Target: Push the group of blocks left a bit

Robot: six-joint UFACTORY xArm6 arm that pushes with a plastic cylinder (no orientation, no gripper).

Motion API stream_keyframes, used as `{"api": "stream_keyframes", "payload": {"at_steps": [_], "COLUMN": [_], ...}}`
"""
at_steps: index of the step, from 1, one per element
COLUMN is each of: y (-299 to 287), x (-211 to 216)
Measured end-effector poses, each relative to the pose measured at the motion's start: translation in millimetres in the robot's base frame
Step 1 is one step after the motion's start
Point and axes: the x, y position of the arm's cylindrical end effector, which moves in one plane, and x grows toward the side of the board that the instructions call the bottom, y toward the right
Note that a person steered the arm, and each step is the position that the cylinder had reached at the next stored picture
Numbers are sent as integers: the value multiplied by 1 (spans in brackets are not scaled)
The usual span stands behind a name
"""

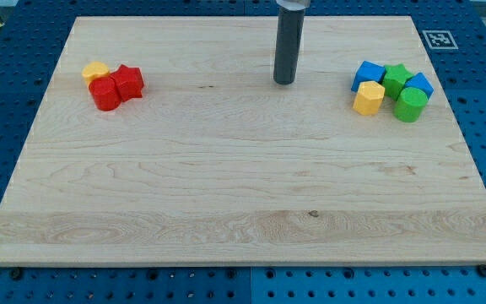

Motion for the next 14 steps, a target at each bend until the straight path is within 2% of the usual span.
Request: {"api": "stream_keyframes", "payload": {"at_steps": [2,4,6,9,10,12,14], "y": [0,22,71,224,241,234,198], "x": [2,-63,-96,-38,-14,2,20]}}
